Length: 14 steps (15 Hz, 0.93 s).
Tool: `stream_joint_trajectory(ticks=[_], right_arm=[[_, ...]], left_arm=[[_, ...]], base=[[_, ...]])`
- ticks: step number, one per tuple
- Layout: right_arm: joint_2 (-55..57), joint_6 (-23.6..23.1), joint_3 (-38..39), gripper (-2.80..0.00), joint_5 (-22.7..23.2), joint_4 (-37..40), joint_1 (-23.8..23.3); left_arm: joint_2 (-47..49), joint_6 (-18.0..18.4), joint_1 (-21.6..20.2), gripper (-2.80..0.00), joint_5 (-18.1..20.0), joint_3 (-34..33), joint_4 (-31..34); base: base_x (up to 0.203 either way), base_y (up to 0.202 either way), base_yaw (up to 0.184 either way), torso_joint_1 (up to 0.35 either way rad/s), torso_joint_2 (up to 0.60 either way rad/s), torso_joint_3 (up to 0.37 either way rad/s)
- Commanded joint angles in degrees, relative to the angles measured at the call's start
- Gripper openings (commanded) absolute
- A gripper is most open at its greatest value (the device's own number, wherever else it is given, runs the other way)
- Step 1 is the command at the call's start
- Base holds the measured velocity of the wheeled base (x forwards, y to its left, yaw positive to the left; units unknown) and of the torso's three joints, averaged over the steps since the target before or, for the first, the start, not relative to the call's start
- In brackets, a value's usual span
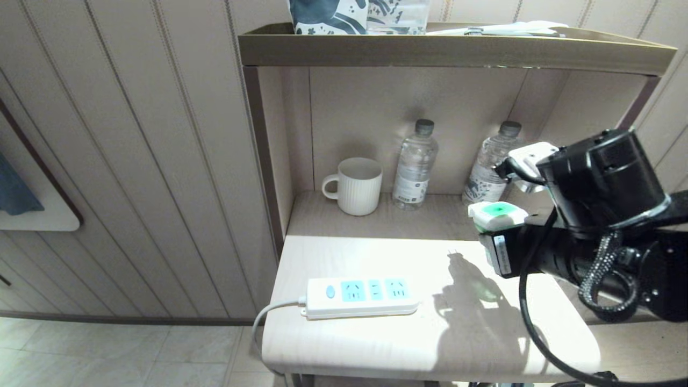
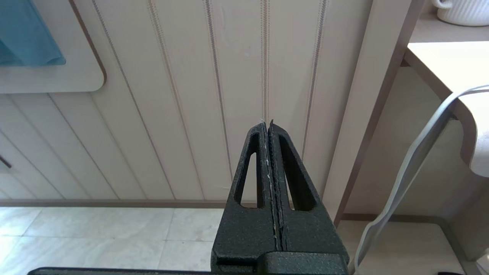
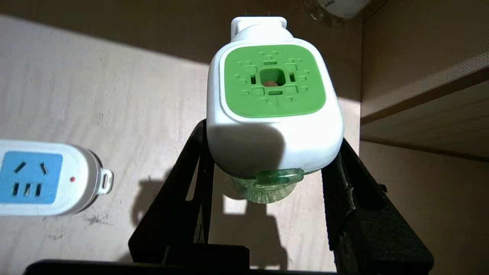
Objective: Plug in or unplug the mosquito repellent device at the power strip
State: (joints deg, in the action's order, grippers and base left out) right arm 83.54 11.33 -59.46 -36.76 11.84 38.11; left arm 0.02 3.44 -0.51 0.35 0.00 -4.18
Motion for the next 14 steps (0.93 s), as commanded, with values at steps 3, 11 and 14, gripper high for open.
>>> stream_joint_trajectory(ticks=[3,11,14], right_arm=[[-1.8,-1.4,15.7,-2.80,-1.1,-31.3,-1.0],[9.2,-1.7,24.1,-2.80,-1.3,-52.0,-1.5],[13.0,-1.8,25.2,-2.80,-1.3,-57.7,-1.5]], left_arm=[[0.0,0.0,0.0,-2.80,0.0,0.0,0.0],[0.0,0.0,0.0,-2.80,0.0,0.0,0.0],[0.0,0.0,0.0,-2.80,0.0,0.0,0.0]], base=[[0.000,0.000,0.000,0.000,0.00,0.000],[0.000,0.000,0.000,0.000,0.00,0.000],[0.000,0.000,0.000,0.000,0.00,0.000]])
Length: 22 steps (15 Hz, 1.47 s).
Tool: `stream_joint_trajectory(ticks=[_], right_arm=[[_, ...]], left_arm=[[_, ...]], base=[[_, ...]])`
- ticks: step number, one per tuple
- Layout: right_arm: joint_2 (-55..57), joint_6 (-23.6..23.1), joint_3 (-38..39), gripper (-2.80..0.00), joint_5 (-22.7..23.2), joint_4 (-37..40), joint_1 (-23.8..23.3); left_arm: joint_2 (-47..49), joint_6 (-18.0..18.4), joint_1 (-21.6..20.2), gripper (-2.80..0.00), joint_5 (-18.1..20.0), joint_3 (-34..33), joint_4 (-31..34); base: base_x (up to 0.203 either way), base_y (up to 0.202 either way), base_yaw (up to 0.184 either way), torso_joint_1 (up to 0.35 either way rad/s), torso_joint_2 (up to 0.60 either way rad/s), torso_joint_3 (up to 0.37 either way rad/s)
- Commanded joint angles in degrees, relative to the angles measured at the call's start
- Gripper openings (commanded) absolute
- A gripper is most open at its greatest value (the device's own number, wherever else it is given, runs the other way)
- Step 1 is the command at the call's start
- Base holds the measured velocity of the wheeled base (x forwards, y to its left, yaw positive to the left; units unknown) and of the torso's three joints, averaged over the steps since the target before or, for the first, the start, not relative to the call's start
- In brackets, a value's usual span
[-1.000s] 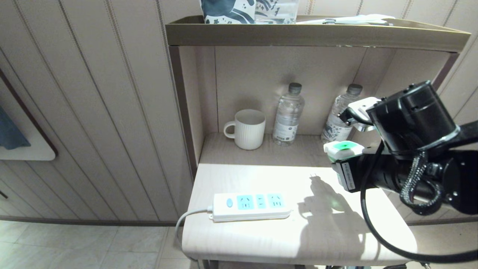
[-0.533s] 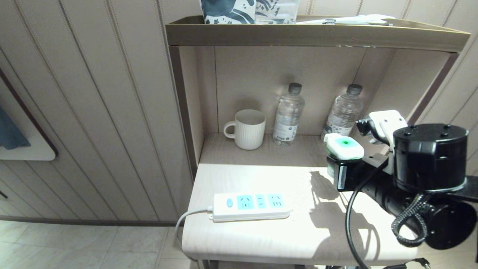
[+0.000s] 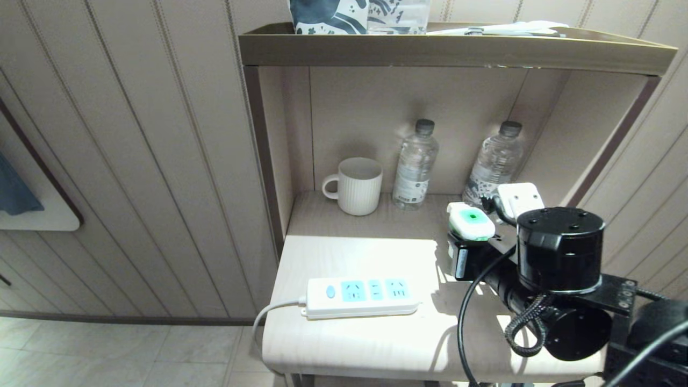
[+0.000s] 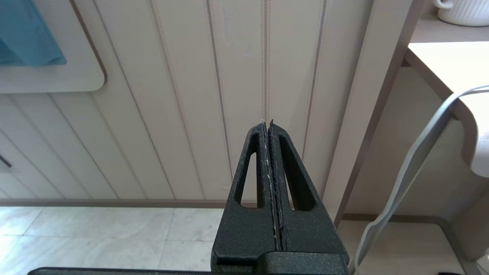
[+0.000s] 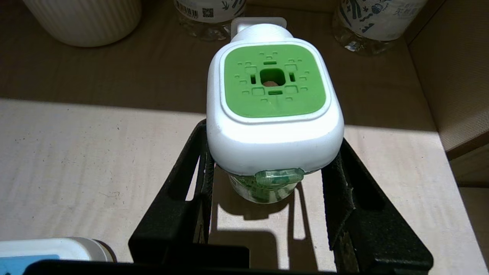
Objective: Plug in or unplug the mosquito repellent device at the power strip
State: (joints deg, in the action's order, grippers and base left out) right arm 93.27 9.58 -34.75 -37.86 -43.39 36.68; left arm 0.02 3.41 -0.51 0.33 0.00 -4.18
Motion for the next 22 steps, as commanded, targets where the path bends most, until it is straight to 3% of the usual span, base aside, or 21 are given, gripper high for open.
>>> stream_joint_trajectory(ticks=[1,8,20,21,22], right_arm=[[4.0,-0.1,0.7,-2.80,-0.1,-4.5,0.0],[4.3,2.2,1.8,-2.80,0.3,-5.3,-0.3],[4.0,2.4,3.1,-2.80,0.4,-7.4,-0.3],[4.0,2.3,3.2,0.00,0.5,-7.4,-0.3],[4.1,2.3,3.2,0.00,0.5,-7.3,-0.2]], left_arm=[[0.0,0.0,0.0,-2.80,0.0,0.0,0.0],[0.0,0.0,0.0,-2.80,0.0,0.0,0.0],[0.0,0.0,0.0,-2.80,0.0,0.0,0.0],[0.0,0.0,0.0,-2.80,0.0,0.0,0.0],[0.0,0.0,0.0,-2.80,0.0,0.0,0.0]], base=[[0.000,0.000,0.000,0.000,0.00,0.000],[0.000,0.000,0.000,0.000,0.00,0.000],[0.000,0.000,0.000,0.000,0.00,0.000],[0.000,0.000,0.000,0.000,0.00,0.000],[0.000,0.000,0.000,0.000,0.00,0.000]])
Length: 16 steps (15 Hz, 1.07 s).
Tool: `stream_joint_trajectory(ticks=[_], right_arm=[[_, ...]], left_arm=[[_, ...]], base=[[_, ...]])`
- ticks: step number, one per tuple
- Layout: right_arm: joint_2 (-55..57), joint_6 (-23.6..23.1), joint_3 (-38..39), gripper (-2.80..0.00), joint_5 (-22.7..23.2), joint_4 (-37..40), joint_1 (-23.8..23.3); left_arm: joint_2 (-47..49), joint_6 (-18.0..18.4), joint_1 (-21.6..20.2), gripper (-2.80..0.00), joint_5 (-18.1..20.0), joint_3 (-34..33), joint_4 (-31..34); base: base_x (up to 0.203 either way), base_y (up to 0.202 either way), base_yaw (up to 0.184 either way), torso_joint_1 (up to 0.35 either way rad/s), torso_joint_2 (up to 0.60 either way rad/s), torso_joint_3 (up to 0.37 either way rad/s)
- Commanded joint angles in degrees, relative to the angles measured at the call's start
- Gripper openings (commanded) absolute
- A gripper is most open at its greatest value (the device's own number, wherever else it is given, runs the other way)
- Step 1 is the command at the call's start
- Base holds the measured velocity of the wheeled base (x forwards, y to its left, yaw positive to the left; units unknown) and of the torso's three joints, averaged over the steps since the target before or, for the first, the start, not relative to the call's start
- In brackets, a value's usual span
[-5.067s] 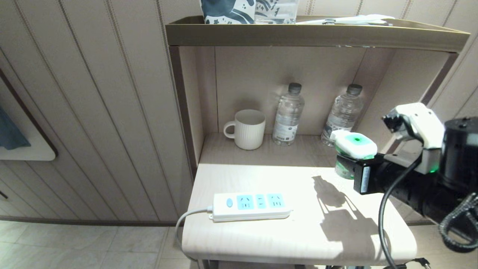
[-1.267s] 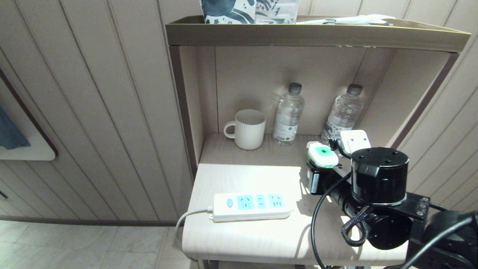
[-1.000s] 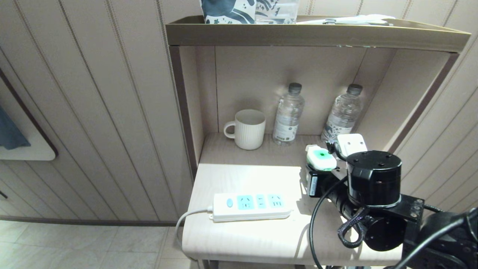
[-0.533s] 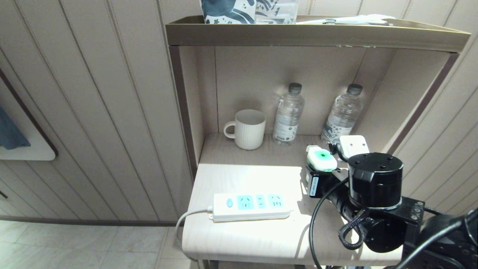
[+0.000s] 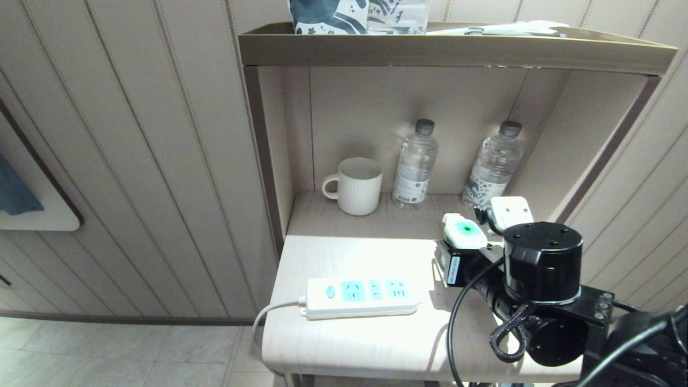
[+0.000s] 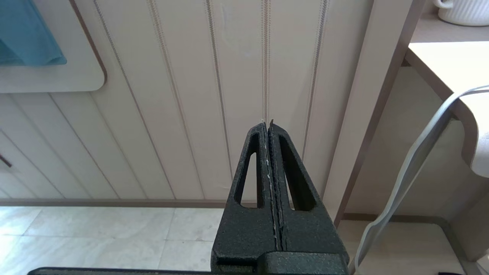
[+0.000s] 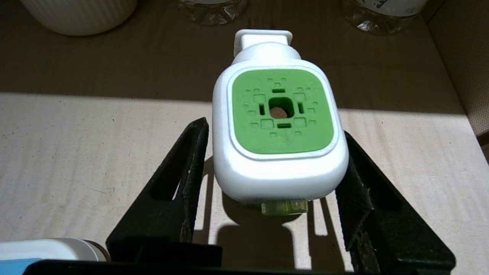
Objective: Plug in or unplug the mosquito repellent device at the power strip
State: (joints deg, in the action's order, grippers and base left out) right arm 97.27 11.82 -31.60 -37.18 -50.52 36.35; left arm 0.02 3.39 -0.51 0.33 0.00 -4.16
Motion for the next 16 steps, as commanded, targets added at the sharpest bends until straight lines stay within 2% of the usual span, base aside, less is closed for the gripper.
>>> stream_joint_trajectory(ticks=[1,8,13,16], right_arm=[[0.1,0.0,0.1,0.00,0.0,-0.2,0.0],[-2.5,0.0,1.4,0.00,0.2,-0.4,-0.1],[-8.4,-0.9,8.8,0.00,0.0,-3.9,0.2],[-9.2,-2.8,9.6,0.00,0.1,-4.2,0.6]], left_arm=[[0.0,0.0,0.0,-2.80,0.0,0.0,0.0],[0.0,0.0,0.0,-2.80,0.0,0.0,-0.1],[0.0,0.1,0.0,-2.80,0.0,0.0,-0.1],[0.0,0.1,0.0,-2.80,0.0,0.0,-0.1]], base=[[0.000,0.000,0.000,0.000,0.00,0.000],[0.000,0.000,0.000,0.000,0.00,0.000],[0.000,0.000,0.000,0.000,0.00,0.000],[0.000,0.000,0.000,0.000,0.00,0.000]])
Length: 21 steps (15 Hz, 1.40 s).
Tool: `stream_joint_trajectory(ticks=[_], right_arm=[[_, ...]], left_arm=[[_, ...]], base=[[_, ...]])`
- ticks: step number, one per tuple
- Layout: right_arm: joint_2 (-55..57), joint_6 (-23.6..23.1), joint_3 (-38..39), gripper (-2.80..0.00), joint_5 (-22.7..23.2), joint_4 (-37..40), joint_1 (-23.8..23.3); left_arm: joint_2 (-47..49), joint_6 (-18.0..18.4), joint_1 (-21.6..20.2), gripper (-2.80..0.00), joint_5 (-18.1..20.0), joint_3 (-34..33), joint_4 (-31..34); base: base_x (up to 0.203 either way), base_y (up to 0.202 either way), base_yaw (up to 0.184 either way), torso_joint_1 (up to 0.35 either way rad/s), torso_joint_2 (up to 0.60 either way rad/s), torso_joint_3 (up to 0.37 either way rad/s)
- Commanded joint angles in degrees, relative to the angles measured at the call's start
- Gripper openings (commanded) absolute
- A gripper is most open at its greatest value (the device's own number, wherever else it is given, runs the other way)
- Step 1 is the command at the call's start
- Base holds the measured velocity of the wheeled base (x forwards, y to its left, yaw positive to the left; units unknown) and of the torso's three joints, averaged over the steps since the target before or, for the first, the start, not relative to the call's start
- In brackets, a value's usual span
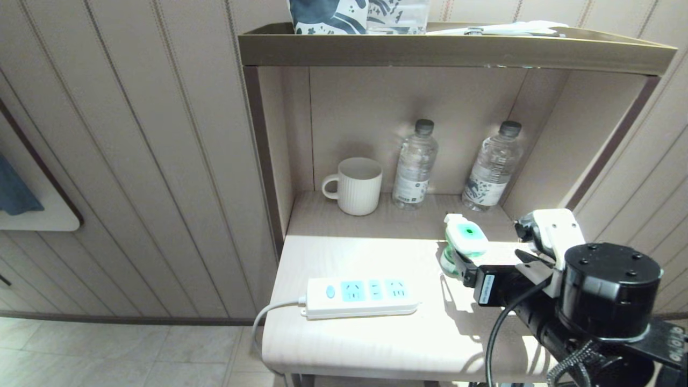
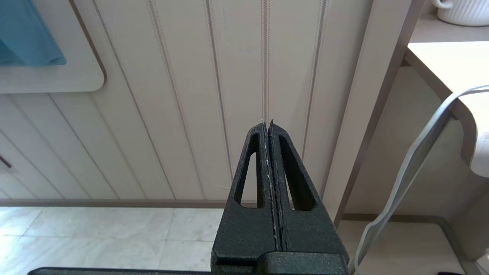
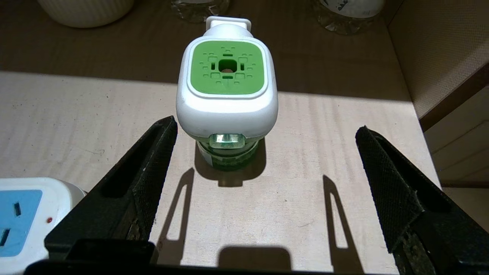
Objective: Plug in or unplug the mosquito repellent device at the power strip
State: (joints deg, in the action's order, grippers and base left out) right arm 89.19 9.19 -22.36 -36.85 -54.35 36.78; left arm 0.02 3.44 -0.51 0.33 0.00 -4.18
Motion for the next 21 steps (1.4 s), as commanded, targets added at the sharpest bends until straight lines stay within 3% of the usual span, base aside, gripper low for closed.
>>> stream_joint_trajectory(ticks=[1,9,17,21], right_arm=[[-1.5,-0.2,0.6,0.00,-0.2,-0.3,0.1],[-3.3,0.7,3.0,0.00,4.2,-0.7,0.2],[8.2,-2.9,7.0,0.00,1.6,-22.4,-0.1],[11.2,-4.1,7.9,0.00,0.0,-27.5,-0.4]], left_arm=[[0.0,0.0,0.0,-2.80,0.0,0.0,0.0],[0.0,0.0,0.0,-2.80,0.0,0.0,0.0],[0.0,0.0,0.0,-2.80,0.0,0.0,0.0],[0.0,0.0,0.0,-2.80,0.0,0.0,0.0]], base=[[0.000,0.000,0.000,0.000,0.00,0.000],[0.000,0.000,0.000,0.000,0.00,0.000],[0.000,0.000,0.000,0.000,0.00,0.000],[0.000,0.000,0.000,0.000,0.00,0.000]])
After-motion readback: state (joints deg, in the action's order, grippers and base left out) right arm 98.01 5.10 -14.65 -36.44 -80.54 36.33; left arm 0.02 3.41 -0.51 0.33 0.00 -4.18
